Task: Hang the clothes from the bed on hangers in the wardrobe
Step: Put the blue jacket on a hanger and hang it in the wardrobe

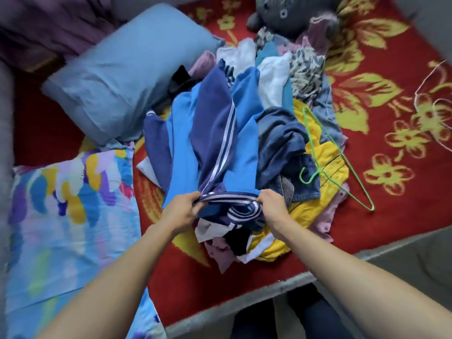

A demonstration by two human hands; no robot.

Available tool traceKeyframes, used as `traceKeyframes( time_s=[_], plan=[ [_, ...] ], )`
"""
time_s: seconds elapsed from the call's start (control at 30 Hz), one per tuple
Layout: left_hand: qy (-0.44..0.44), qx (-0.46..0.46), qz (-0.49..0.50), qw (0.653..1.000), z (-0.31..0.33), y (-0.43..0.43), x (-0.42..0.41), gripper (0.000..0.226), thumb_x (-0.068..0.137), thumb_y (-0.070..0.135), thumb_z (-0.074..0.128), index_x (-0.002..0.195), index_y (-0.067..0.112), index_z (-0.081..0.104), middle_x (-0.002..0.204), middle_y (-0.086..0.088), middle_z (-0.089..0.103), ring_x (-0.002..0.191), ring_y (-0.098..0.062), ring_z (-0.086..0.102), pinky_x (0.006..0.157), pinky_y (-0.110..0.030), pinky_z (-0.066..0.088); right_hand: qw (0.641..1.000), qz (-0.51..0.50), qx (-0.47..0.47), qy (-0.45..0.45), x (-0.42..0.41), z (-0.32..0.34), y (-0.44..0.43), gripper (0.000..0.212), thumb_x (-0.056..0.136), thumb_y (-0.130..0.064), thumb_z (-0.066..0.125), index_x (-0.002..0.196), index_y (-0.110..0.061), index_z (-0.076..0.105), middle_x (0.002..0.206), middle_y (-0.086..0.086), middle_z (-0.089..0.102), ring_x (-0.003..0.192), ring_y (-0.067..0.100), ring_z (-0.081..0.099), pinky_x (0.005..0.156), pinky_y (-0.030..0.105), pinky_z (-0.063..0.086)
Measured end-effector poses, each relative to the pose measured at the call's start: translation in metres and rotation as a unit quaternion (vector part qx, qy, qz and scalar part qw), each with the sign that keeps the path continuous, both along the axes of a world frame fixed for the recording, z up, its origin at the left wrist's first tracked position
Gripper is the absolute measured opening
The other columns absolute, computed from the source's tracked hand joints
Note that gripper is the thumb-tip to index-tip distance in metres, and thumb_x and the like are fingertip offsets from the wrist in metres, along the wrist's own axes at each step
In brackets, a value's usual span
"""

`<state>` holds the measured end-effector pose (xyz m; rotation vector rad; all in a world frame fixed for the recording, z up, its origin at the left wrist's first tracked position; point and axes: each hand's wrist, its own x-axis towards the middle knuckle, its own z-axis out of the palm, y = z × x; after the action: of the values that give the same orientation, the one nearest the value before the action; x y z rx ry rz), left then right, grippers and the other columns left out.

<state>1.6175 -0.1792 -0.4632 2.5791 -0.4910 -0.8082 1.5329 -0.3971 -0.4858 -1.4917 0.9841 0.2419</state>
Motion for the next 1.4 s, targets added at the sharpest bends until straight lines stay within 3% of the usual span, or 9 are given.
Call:
traceKeyframes(
  time_s=[0.2, 0.3, 0.4, 0.53, 0.63, 0.77, 0.97, 1.2, 1.4],
  plan=[
    [-0.086, -0.11, 0.088, 0.986, 0.09, 0.007, -0.031, 0.033, 0.084, 0.042, 0.051, 0.063, 0.019, 0.041, 0.053, 0.003, 0.045, 0.06, -0.022, 0.045, 0.057, -0.038, 0.033, 0.967, 0.22, -0.037, -0.121, -0.019, 0.11, -0.035, 0.021, 0.075, -0.022, 0.075, 0.071, -0.014, 0.056, 0.065, -0.004, 0.052, 0.059, 0.01, 0.047, 0.056, 0.023, 0.036],
    [-0.147, -0.093, 0.094, 0.98, 0.137, 0.011, -0.054, 0.043, 0.079, 0.052, 0.062, 0.059, 0.022, 0.038, 0.054, 0.003, 0.045, 0.062, -0.026, 0.048, 0.057, -0.039, 0.038, 0.874, 0.421, -0.224, -0.092, -0.036, 0.15, -0.051, 0.045, 0.065, -0.032, 0.08, 0.101, -0.021, 0.055, 0.085, -0.005, 0.06, 0.075, 0.014, 0.058, 0.062, 0.028, 0.043],
    [-0.205, -0.042, 0.075, 0.975, 0.183, 0.013, -0.089, 0.043, 0.068, 0.052, 0.074, 0.062, 0.026, 0.04, 0.06, 0.0, 0.056, 0.066, -0.029, 0.056, 0.055, -0.036, 0.037, 0.774, 0.474, -0.407, -0.1, -0.064, 0.181, -0.071, 0.038, 0.074, -0.017, 0.066, 0.103, -0.027, 0.044, 0.087, 0.001, 0.06, 0.084, 0.027, 0.061, 0.064, 0.037, 0.047],
    [-0.311, -0.006, 0.064, 0.948, 0.244, -0.001, -0.147, 0.014, 0.071, 0.024, 0.06, 0.082, 0.019, 0.053, 0.077, -0.014, 0.065, 0.079, -0.04, 0.06, 0.059, -0.039, 0.042, 0.774, 0.38, -0.466, -0.2, -0.109, 0.234, -0.107, 0.025, 0.077, -0.003, 0.057, 0.091, -0.021, 0.049, 0.092, 0.001, 0.049, 0.089, 0.03, 0.054, 0.064, 0.033, 0.033],
    [-0.413, -0.007, 0.123, 0.902, 0.298, -0.019, -0.184, 0.023, 0.07, 0.012, 0.055, 0.092, 0.016, 0.056, 0.079, -0.02, 0.065, 0.08, -0.043, 0.06, 0.059, -0.035, 0.032, 0.75, 0.34, -0.515, -0.237, -0.137, 0.276, -0.125, 0.024, 0.079, -0.003, 0.056, 0.099, -0.015, 0.056, 0.1, 0.005, 0.051, 0.095, 0.029, 0.051, 0.068, 0.03, 0.03],
    [-0.515, -0.059, 0.188, 0.834, 0.368, -0.031, -0.215, 0.041, 0.062, 0.016, 0.043, 0.101, 0.02, 0.054, 0.083, -0.02, 0.067, 0.081, -0.044, 0.061, 0.067, -0.044, 0.049, 0.736, 0.301, -0.533, -0.29, -0.162, 0.331, -0.133, 0.032, 0.078, -0.002, 0.053, 0.106, -0.015, 0.058, 0.109, 0.011, 0.059, 0.099, 0.033, 0.056, 0.074, 0.035, 0.04],
    [-0.529, -0.148, 0.258, 0.795, 0.427, -0.037, -0.232, 0.052, 0.071, -0.005, 0.05, 0.116, 0.018, 0.064, 0.103, -0.014, 0.07, 0.098, -0.036, 0.062, 0.087, -0.037, 0.046, 0.824, 0.225, -0.304, -0.422, -0.19, 0.402, -0.116, 0.03, 0.08, -0.004, 0.046, 0.097, -0.023, 0.062, 0.085, 0.004, 0.07, 0.081, 0.024, 0.065, 0.073, 0.04, 0.055],
    [-0.432, -0.146, 0.231, 0.859, 0.4, -0.037, -0.21, 0.03, 0.079, -0.002, 0.059, 0.1, 0.013, 0.075, 0.107, -0.013, 0.068, 0.103, -0.029, 0.062, 0.089, -0.031, 0.045, 0.813, 0.216, -0.211, -0.498, -0.177, 0.446, -0.099, 0.034, 0.08, 0.0, 0.043, 0.09, -0.021, 0.067, 0.079, -0.003, 0.067, 0.071, 0.011, 0.062, 0.066, 0.025, 0.05],
    [-0.189, -0.093, 0.131, 0.969, 0.303, -0.053, -0.187, 0.041, 0.066, -0.007, 0.047, 0.087, 0.016, 0.074, 0.09, -0.005, 0.071, 0.091, -0.02, 0.064, 0.076, -0.024, 0.046, 0.816, 0.312, -0.401, -0.277, -0.118, 0.335, -0.126, 0.031, 0.078, -0.002, 0.049, 0.098, -0.017, 0.068, 0.104, 0.006, 0.068, 0.102, 0.026, 0.06, 0.084, 0.031, 0.043]
  ],
)
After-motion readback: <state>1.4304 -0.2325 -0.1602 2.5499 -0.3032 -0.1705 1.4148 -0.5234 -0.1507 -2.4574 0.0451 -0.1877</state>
